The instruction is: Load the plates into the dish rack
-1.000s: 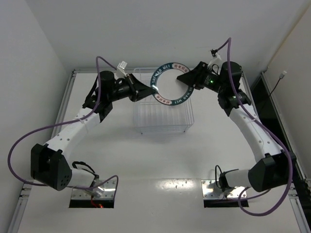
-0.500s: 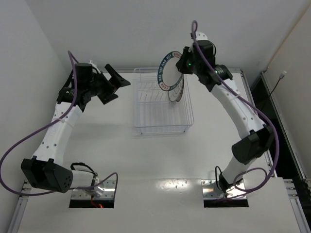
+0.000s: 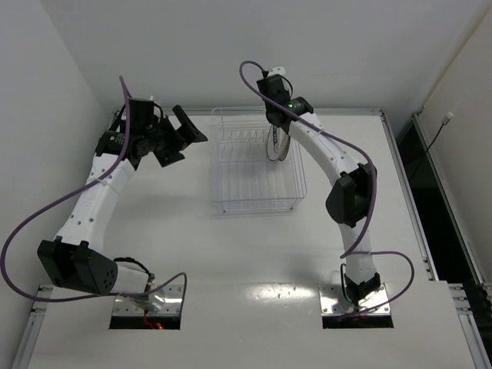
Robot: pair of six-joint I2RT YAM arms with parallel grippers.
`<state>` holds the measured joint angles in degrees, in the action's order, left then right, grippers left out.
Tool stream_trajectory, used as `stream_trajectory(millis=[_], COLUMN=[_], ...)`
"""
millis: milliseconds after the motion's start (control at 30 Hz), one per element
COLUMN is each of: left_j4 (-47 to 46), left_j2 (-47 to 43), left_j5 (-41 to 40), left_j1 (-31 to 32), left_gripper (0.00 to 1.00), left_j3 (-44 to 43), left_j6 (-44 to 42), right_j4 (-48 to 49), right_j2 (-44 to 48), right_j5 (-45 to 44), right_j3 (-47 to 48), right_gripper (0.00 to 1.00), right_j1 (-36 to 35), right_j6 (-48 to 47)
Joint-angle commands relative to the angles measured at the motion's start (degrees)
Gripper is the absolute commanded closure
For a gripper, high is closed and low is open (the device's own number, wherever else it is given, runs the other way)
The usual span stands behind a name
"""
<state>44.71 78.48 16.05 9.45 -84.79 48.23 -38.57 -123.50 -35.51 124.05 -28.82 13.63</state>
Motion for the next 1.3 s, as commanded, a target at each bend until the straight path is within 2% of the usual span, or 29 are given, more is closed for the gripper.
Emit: stream_trajectory(millis=[0, 333, 733, 1000, 1267], left_j4=[0.38, 0.38, -0.15, -0.15, 0.38], left_j2=[-1.57, 2.11, 7.47, 8.01, 8.01], left_j5=[-1.29, -2.52, -0.85, -0.85, -2.52], left_j1=[0.39, 0.39, 0.39, 0.39, 0.39], left_gripper=[0.00, 0.00, 0.00, 0.00, 0.00], left_j3=[-0.20, -1.95, -4.94, -4.94, -4.94], left_j6=[-1.47, -1.47, -1.47, -0.94, -1.47], right_j4=[2.88, 1.74, 3.14, 3.15, 2.62], right_j2=[1.42, -4.29, 0.10, -1.92, -6.04], right_j5=[-0.36, 7.20, 1.14, 3.16, 10.46], right_j3=[3.22, 0.14, 9.98, 7.35, 3.92], right_gripper=[1.00, 1.00, 1.00, 1.00, 1.00], right_j1=[1.31, 3.15, 3.15, 3.15, 3.15], right_j6=[-1.94, 3.95, 0.35, 1.14, 4.30])
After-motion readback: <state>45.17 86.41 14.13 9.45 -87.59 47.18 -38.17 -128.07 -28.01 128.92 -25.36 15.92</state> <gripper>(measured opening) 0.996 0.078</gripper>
